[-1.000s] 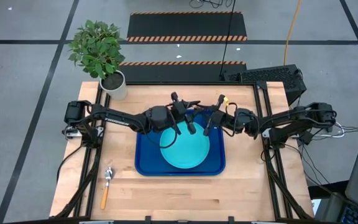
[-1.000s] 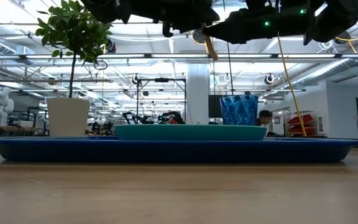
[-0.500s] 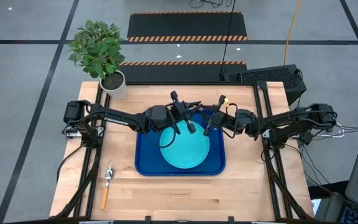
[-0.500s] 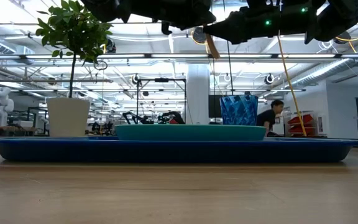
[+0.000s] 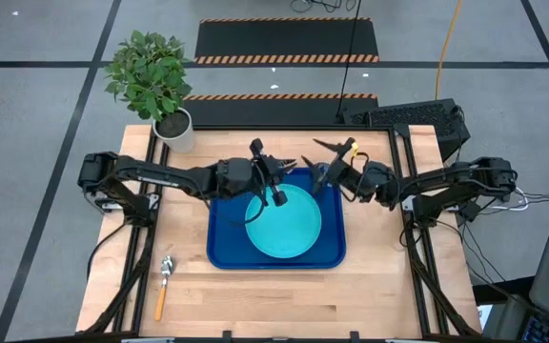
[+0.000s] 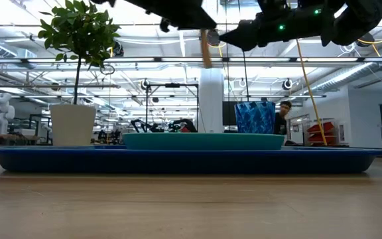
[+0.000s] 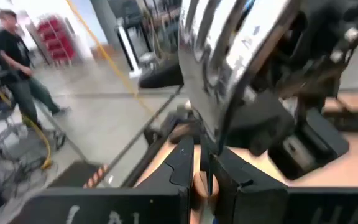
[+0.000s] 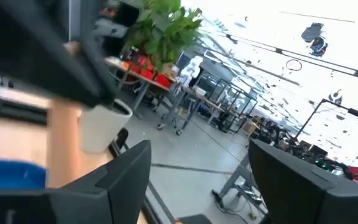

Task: Pick and place plate/cup/fork/spoon on tray
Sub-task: Put the yellow fork to the left of the blue plate on the blue serving tray

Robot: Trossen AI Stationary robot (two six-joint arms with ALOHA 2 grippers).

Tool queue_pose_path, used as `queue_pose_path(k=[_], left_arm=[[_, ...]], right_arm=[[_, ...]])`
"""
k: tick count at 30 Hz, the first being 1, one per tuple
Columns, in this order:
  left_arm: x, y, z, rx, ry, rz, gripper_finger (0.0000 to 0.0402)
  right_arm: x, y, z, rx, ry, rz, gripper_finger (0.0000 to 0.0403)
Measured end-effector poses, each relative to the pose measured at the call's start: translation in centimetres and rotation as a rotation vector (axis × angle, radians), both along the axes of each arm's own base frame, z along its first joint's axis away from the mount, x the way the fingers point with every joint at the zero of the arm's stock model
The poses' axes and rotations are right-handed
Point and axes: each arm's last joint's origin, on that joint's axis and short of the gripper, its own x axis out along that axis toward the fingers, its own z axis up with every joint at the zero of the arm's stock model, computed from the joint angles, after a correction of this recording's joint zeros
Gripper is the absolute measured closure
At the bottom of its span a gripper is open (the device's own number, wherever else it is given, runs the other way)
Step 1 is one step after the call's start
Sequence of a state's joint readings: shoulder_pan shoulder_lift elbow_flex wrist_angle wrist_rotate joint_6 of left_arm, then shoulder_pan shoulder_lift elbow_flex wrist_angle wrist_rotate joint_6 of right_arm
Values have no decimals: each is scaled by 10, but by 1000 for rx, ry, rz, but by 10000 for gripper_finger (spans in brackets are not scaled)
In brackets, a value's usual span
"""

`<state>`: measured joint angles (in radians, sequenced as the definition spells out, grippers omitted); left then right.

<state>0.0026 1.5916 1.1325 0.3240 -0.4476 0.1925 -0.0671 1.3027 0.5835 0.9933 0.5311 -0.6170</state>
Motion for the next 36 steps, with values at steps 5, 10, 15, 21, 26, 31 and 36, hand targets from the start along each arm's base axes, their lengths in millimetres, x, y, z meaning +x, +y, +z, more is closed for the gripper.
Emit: queue_pose_path(k=[5,10,15,21,26,31,36], left_arm=[[-14,8,3,-90,76,-30,375],[-23,14,0,-223,160,-122,376],[-31,20,-7,-337,247,-161,376],[-55,32,-16,-447,195,-189,376],[-97,41,-31,-581,22,-234,376],[-130,41,-62,-742,-69,-251,376],[-150,35,-103,-902,-10,-223,376]], right_arm=[[-2,-1,0,-11,13,-53,140],[-1,0,0,-12,21,-52,148],[-1,0,0,-10,21,-52,149],[-1,-1,-1,-7,30,-72,149],[-1,-1,-2,-6,32,-76,149],[-1,-1,-1,-4,26,-74,149],[-2,-1,0,-2,13,-71,149]])
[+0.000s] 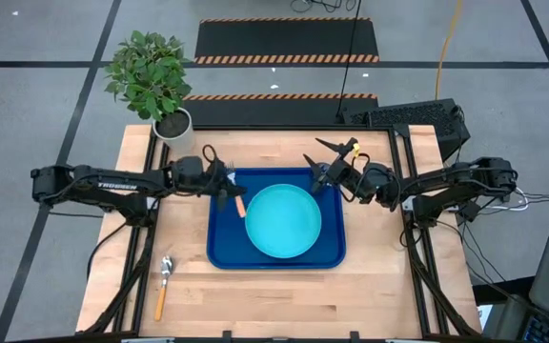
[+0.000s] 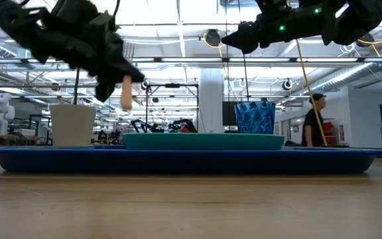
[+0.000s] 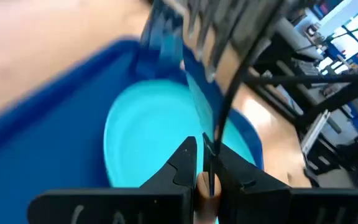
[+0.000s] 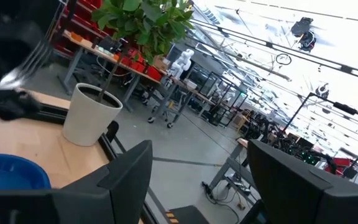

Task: Pick and place plate/cup/fork/spoon on tray
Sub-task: Put the yellow fork to the left of the blue plate on the blue serving tray

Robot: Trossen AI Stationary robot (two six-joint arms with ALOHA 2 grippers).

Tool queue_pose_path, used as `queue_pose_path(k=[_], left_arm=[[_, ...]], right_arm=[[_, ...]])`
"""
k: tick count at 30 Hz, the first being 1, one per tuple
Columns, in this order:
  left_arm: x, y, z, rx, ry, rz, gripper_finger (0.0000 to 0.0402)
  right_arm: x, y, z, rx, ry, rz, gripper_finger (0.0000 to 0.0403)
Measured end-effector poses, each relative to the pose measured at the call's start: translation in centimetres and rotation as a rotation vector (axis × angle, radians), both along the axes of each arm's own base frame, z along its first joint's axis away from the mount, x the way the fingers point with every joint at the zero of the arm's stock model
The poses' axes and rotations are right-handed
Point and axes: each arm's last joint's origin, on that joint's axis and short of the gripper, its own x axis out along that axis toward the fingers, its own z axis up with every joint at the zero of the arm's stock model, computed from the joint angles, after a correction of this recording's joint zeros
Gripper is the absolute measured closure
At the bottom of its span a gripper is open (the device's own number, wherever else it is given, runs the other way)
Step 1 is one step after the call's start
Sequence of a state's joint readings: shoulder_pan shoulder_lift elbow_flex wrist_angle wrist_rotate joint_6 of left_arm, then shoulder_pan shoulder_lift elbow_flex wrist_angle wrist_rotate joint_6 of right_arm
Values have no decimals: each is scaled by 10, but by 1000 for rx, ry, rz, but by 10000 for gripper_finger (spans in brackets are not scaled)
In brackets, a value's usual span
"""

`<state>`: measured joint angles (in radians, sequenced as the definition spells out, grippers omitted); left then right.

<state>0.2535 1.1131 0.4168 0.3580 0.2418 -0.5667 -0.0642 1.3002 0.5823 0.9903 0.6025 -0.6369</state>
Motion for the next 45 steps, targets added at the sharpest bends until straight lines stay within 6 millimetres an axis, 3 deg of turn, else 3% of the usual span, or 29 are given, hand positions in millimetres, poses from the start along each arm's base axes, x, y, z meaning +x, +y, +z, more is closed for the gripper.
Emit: queue_pose_path(k=[6,21,39,45], left_arm=[[-16,-5,-32,-115,92,10,377],[-34,-26,-75,-311,271,78,373],[-26,-34,-89,-373,314,101,367],[-27,-33,-91,-359,320,125,321]], right_arm=[[1,1,0,12,-14,56,149],[2,3,-1,21,-19,113,149],[2,3,-1,20,-18,113,149],[2,3,-1,20,-18,113,149]])
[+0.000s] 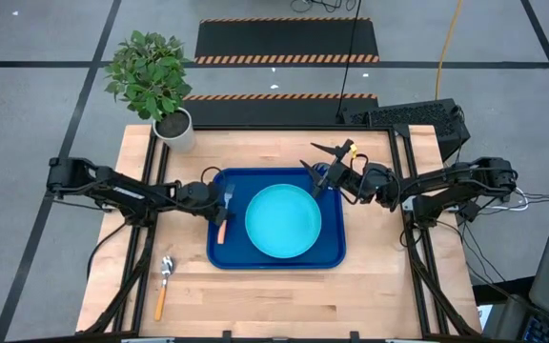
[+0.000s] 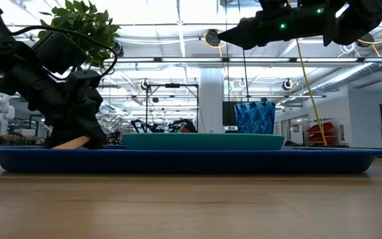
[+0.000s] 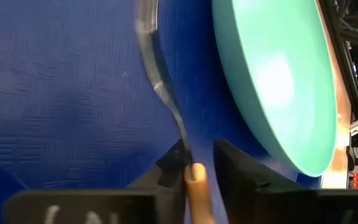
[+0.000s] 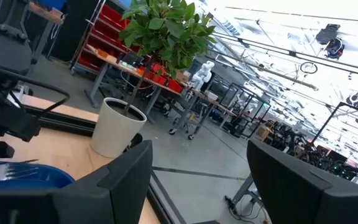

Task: Pick and place plate/cup/fork/spoon on tray
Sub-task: Put the yellow fork to the left of the blue plate on the blue serving tray, then put the orange spoon to the left of yellow fork on the blue serving tray

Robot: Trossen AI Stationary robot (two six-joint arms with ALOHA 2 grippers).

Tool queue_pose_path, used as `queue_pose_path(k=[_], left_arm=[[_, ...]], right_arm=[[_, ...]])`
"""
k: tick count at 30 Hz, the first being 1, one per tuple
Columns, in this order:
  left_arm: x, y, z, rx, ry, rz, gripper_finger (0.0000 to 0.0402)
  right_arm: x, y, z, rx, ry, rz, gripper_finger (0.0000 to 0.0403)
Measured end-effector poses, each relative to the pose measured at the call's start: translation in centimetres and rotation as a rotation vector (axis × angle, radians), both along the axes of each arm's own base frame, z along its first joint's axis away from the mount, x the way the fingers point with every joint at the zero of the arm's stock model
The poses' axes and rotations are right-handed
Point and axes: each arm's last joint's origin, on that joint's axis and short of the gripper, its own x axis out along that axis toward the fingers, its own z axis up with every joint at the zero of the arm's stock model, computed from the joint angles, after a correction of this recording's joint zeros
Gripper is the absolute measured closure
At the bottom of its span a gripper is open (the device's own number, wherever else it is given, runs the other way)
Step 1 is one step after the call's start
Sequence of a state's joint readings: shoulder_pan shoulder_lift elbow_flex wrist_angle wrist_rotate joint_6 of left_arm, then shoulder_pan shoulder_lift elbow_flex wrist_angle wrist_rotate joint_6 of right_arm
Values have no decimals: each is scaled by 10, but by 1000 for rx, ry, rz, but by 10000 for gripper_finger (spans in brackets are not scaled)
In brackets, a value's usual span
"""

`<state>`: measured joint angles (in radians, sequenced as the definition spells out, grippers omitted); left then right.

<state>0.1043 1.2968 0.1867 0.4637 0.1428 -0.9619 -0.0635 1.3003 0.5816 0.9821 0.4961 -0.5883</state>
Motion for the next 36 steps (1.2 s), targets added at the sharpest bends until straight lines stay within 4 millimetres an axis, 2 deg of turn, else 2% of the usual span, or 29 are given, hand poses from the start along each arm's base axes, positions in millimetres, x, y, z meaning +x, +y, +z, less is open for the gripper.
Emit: queue_pose_path(k=[6,11,21,30,33,36], left_arm=[[0,0,0,6,3,11,250],[0,0,0,-9,2,22,220],[1,-2,4,-112,-25,-7,215],[-5,-2,23,-117,-113,-103,215],[-15,-2,22,-111,-25,-88,215],[-26,-3,23,-127,175,-37,215]], right_arm=[[0,0,-1,-2,9,0,149],[0,0,-1,-2,10,0,149],[0,0,-1,-2,11,0,149],[0,0,-2,-1,18,0,149],[0,0,-2,-1,18,-1,149],[0,0,-2,-9,23,-2,149]])
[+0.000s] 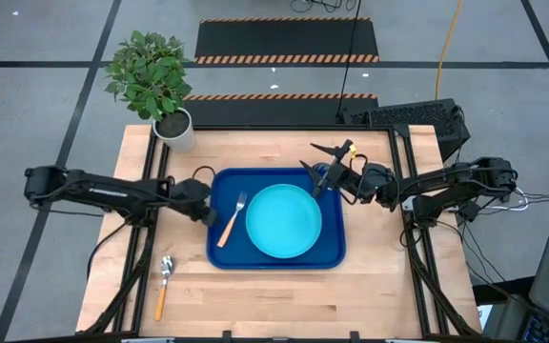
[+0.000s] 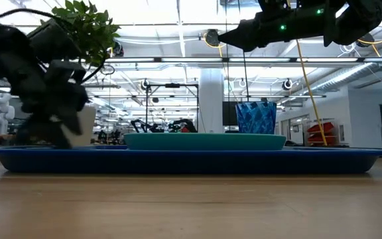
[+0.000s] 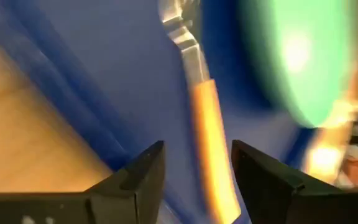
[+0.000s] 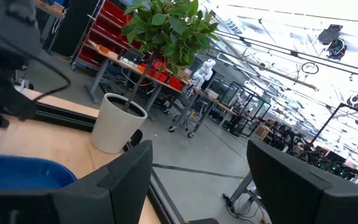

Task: Pick and place plate/cup/fork/spoon on tray
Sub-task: Put the orange spoon to the left of yellow fork on the blue serving tray

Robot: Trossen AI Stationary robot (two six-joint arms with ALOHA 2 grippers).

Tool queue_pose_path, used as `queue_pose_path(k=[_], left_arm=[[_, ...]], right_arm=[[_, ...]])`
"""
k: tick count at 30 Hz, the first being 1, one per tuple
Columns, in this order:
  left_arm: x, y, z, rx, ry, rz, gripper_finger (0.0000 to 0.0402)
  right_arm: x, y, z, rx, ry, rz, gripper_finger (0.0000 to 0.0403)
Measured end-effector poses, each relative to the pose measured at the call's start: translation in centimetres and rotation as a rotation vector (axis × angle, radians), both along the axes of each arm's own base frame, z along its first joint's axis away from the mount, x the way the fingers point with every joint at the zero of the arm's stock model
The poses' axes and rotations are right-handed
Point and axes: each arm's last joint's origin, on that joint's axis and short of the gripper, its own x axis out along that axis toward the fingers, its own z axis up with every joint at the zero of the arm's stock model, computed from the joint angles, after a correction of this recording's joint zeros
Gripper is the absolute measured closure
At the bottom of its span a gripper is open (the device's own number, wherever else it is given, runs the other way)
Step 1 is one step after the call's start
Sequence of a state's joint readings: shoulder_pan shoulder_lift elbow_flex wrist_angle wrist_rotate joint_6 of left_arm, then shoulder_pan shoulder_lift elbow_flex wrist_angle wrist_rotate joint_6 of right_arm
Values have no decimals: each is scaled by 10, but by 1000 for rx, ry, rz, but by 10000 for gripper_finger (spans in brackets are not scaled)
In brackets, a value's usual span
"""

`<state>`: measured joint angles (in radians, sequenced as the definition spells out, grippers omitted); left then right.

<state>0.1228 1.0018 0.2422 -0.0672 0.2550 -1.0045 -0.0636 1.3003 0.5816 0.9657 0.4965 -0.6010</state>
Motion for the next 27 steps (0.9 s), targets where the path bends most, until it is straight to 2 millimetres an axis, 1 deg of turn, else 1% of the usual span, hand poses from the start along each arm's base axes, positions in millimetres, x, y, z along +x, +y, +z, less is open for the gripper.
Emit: queue_pose_path(k=[2,4,8,10,13,15,18,20,24,27], left_arm=[[-4,-3,11,16,109,-3,216],[-6,-7,26,52,204,-3,216],[0,-15,77,141,227,27,216],[-1,-18,95,173,265,51,216],[-2,-25,118,176,259,98,216],[-8,-30,120,146,318,123,216],[-12,-45,116,48,405,143,216],[-13,-58,110,-16,485,136,216],[-7,-90,104,-111,605,128,216],[0,-113,107,-142,668,145,216]], right_arm=[[0,0,0,-12,7,-2,149],[0,-1,0,-20,12,-7,149],[-1,-4,0,-40,25,-24,149],[-1,-6,0,-42,26,-35,149],[-1,-9,0,-42,27,-48,149],[-2,-11,0,-42,27,-54,149],[-2,-13,0,-42,27,-61,149],[-2,-15,0,-42,27,-68,149],[-3,-21,0,-42,27,-90,149],[-5,-27,0,-42,27,-109,149]])
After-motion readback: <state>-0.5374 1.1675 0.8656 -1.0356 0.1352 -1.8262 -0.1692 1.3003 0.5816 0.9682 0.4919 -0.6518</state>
